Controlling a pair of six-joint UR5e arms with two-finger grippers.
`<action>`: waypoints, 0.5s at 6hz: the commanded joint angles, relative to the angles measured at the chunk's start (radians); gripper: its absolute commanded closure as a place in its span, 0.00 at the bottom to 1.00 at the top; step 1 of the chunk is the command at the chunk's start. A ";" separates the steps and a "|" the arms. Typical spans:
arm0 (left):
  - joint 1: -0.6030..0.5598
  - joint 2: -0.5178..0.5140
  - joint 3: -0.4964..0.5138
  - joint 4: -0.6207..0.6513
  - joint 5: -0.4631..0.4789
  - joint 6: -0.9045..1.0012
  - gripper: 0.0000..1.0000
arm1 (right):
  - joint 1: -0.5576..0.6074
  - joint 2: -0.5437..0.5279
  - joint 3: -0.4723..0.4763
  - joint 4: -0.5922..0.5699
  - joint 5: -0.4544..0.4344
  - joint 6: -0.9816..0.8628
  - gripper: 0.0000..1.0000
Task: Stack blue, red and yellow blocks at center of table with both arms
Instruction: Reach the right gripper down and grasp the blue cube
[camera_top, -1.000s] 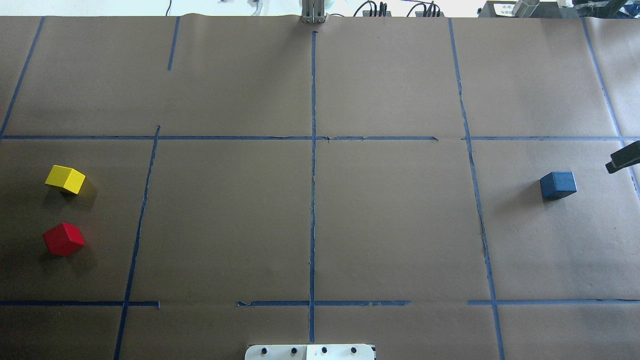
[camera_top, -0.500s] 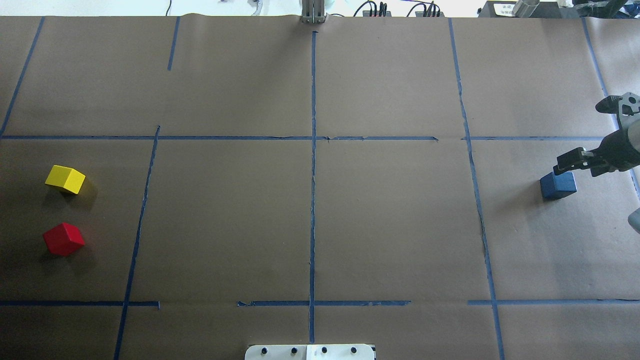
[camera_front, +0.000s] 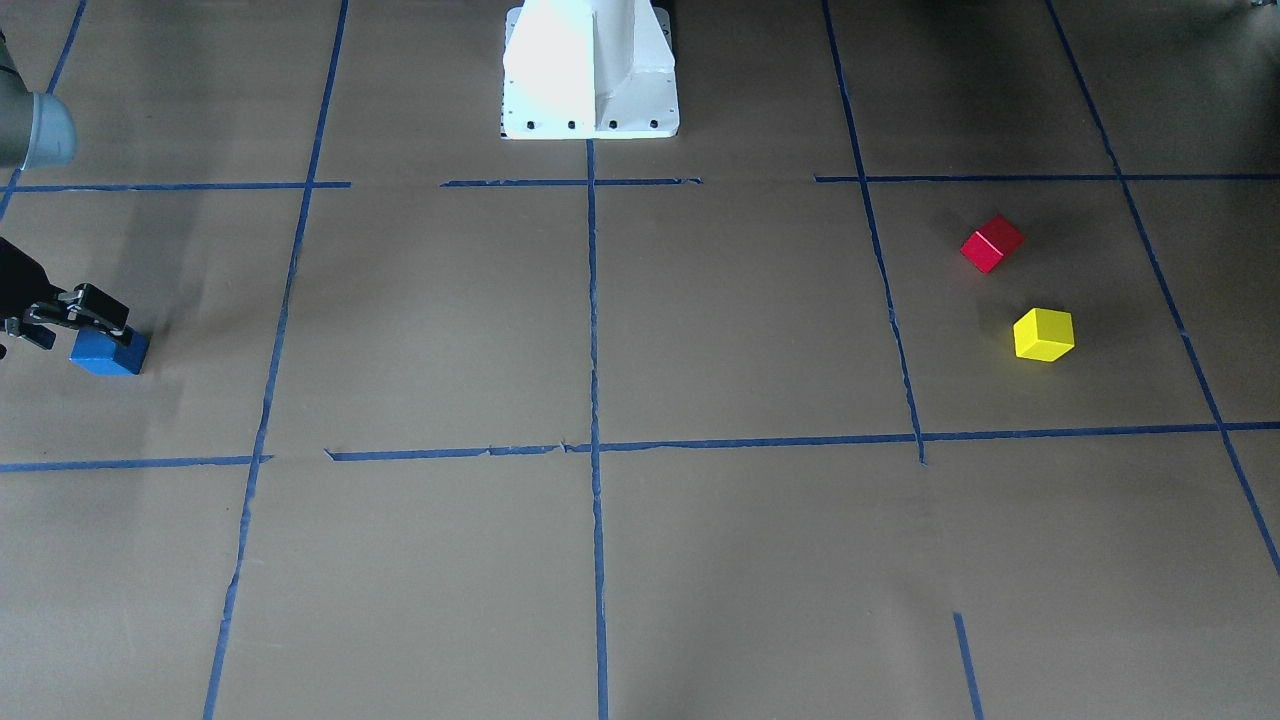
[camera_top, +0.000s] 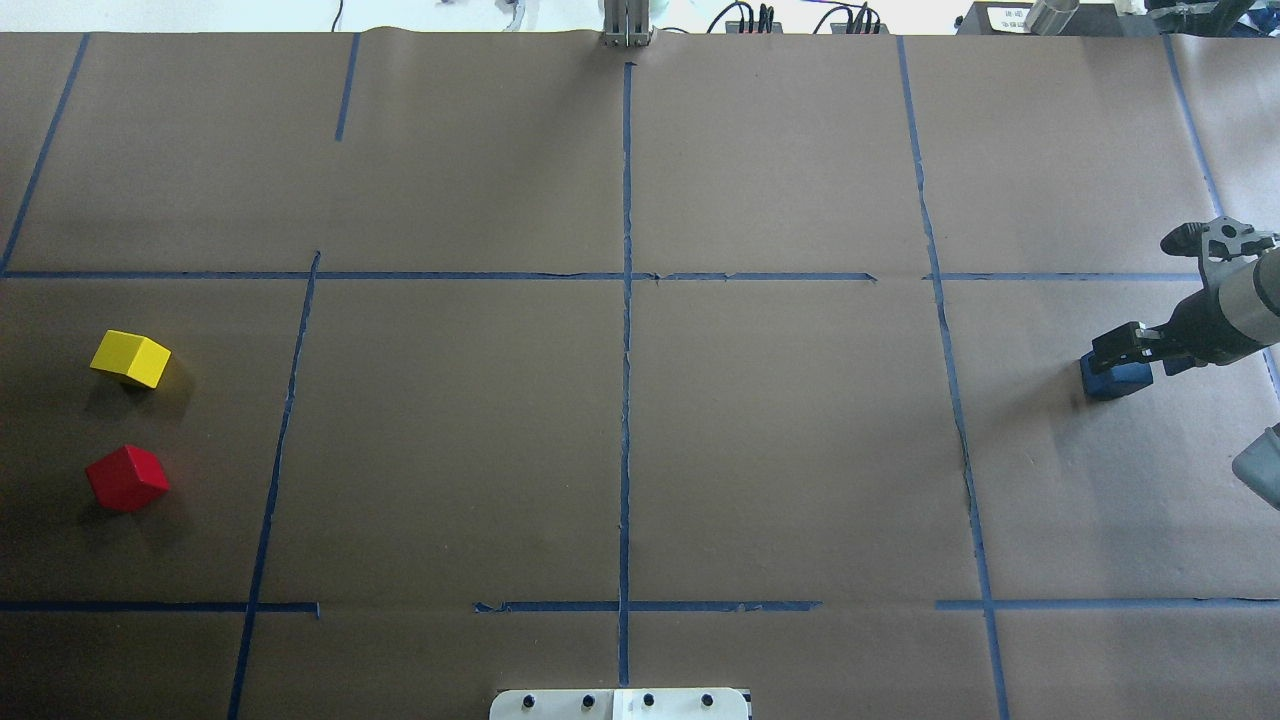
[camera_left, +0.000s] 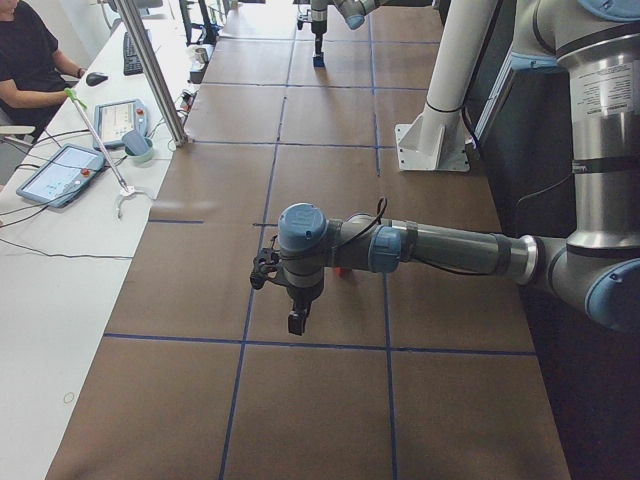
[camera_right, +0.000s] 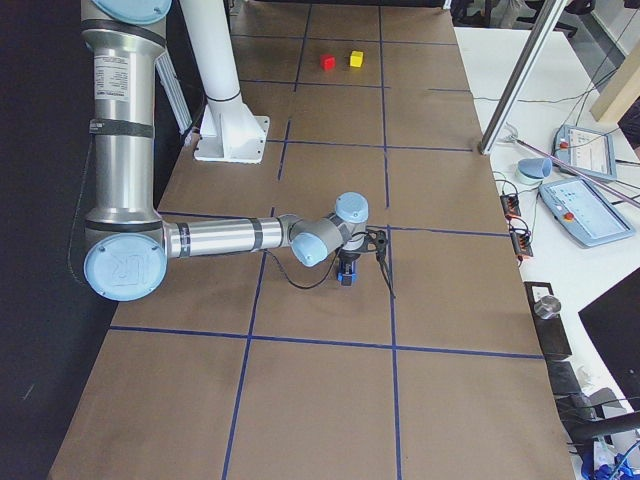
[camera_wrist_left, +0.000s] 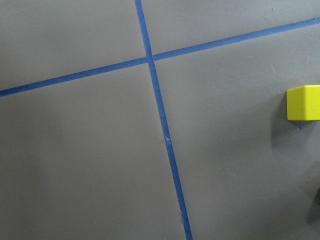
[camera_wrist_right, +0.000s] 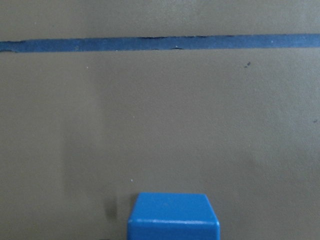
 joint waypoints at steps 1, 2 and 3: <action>0.000 -0.001 0.000 0.000 0.000 0.000 0.00 | -0.016 0.002 -0.007 0.001 -0.009 0.002 0.73; 0.000 -0.001 0.000 0.000 0.000 0.000 0.00 | -0.015 0.005 0.014 0.002 -0.008 0.003 1.00; 0.000 -0.001 0.000 0.000 0.000 0.000 0.00 | -0.016 0.022 0.087 -0.013 -0.008 0.018 1.00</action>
